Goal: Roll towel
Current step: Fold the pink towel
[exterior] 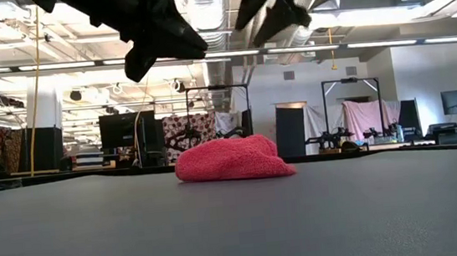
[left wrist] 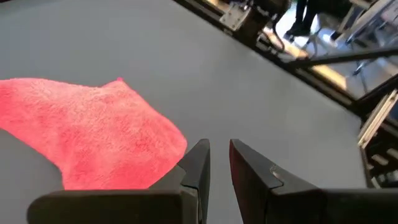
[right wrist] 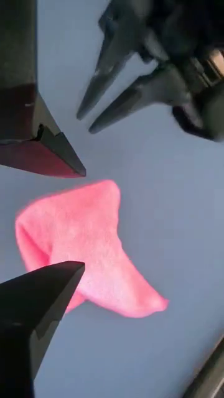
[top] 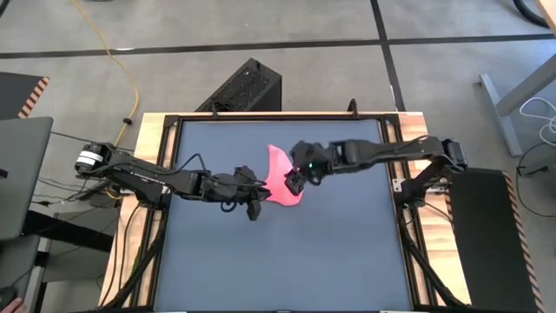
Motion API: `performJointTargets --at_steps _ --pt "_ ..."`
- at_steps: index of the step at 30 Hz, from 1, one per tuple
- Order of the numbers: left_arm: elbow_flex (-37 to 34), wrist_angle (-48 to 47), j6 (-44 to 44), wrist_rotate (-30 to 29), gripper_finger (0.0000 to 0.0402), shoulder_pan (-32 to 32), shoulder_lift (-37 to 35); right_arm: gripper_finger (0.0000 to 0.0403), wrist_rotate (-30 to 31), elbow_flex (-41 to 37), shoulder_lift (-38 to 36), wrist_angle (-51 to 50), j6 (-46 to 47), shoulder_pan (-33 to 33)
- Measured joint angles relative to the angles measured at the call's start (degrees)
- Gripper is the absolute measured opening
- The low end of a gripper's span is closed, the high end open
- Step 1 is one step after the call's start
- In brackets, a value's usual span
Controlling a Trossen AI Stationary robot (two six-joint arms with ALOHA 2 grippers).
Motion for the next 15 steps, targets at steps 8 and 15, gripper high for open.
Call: performJointTargets --at_steps 8,15 --pt "-0.48 -15.95 -17.07 8.14 0.0050 2.45 0.75 0.0260 0.17 -10.97 -0.12 4.06 9.66 0.77" --pt "-12.07 6.75 -24.83 17.04 0.0050 3.89 5.80 0.0260 0.76 -11.36 -0.35 7.03 9.87 1.79"
